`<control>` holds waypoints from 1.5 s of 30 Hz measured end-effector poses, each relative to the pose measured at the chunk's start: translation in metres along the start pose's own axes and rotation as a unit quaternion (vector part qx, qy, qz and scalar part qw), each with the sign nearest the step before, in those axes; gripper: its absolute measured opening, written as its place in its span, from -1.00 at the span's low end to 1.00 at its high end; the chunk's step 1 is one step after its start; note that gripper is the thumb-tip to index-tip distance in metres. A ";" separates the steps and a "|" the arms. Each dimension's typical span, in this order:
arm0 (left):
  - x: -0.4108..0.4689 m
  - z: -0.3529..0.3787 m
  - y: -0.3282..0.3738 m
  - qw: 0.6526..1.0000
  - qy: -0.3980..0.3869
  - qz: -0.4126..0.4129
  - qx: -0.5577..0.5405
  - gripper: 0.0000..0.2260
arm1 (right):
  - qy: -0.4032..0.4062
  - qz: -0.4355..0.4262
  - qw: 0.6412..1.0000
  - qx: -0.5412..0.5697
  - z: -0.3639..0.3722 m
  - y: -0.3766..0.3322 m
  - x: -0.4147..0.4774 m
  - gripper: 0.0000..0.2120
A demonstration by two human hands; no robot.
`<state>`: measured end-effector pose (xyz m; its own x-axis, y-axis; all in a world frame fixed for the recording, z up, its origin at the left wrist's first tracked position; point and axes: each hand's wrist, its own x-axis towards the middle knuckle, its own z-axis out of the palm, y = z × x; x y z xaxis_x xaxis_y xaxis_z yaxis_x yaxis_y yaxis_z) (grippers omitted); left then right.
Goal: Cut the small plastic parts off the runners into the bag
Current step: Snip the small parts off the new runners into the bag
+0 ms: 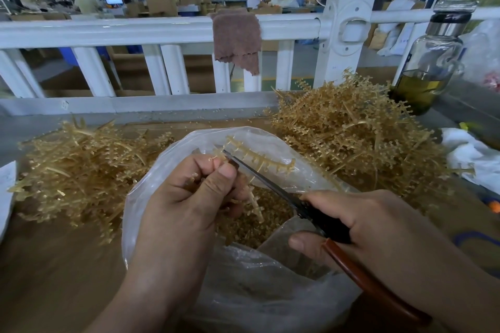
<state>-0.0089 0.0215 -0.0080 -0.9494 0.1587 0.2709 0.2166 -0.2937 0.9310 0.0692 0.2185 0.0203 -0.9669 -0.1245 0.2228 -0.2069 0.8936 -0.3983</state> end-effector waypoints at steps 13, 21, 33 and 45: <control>-0.001 0.001 0.000 1.000 0.002 -0.004 -0.008 -0.89 | -0.015 0.011 1.000 -0.006 -0.008 -0.006 0.001 -0.56; -0.004 0.001 -0.002 0.999 0.013 -0.036 0.000 -0.83 | -0.035 0.026 0.999 -0.015 -0.005 -0.007 0.000 -0.51; 0.000 -0.004 -0.003 0.998 0.053 -0.023 0.026 -0.79 | -0.045 0.013 0.999 0.012 -0.004 -0.004 0.001 -0.56; -0.002 -0.004 0.001 0.998 0.052 -0.013 0.011 -0.74 | -0.022 0.004 1.000 0.016 0.002 -0.003 -0.001 -0.48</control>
<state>-0.0074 0.0174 -0.0088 -0.9731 0.0665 0.2204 0.1951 -0.2699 0.9429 0.0705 0.2151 0.0193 -0.9738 -0.1373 0.1815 -0.2038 0.8807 -0.4275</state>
